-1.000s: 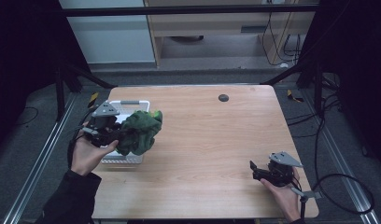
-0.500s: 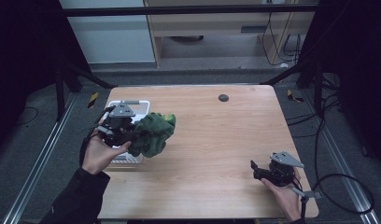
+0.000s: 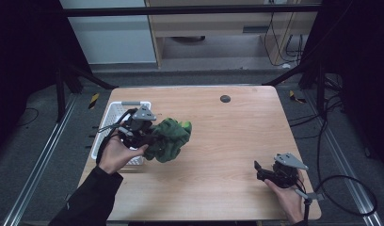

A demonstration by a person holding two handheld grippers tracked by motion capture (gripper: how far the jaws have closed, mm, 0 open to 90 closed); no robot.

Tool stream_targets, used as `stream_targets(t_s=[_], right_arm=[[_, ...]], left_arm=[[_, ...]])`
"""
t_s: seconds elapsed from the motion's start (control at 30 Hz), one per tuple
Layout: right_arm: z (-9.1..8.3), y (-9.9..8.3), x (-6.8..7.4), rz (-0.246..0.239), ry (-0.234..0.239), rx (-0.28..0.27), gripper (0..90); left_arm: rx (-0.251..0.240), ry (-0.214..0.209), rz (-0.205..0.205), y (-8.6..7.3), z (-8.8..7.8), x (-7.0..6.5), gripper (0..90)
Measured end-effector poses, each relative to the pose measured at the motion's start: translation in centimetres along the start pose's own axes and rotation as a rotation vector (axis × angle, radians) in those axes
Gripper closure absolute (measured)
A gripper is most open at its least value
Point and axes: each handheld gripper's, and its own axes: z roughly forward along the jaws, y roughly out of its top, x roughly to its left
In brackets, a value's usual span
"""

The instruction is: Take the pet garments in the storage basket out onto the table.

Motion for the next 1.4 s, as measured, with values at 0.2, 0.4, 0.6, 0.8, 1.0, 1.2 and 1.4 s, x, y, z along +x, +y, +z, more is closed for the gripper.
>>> stream_targets(t_s=[0.2,0.4,0.6,0.8,1.0,1.2,1.4], right_arm=[[0.0,0.0,-0.1,0.008,-0.005,-0.005,10.0],[0.0,-0.1,-0.3,0.005,-0.011,-0.013,10.5],[0.0,-0.1,-0.4,0.007,-0.013,-0.017,10.9],[0.0,-0.1,-0.4,0.002,-0.014,-0.016,11.0],[0.1,0.0,-0.4,0.002,-0.014,-0.017,11.1],[0.0,0.0,-0.5,0.003,-0.014,-0.018,11.1],[0.0,0.0,-0.5,0.004,-0.016,-0.017,11.2]], left_arm=[[0.02,-0.028,0.022,0.5,1.6,-0.7,77.6],[0.055,-0.054,0.057,1.1,3.1,-1.3,77.6],[0.081,-0.072,0.077,1.6,4.3,-1.7,77.7],[0.101,-0.087,0.104,2.0,5.5,-2.1,77.6],[0.111,-0.105,0.115,2.3,6.5,-2.3,77.6],[0.138,-0.127,0.143,2.8,7.8,-2.7,77.5],[0.157,-0.139,0.162,3.1,8.9,-3.1,77.5]])
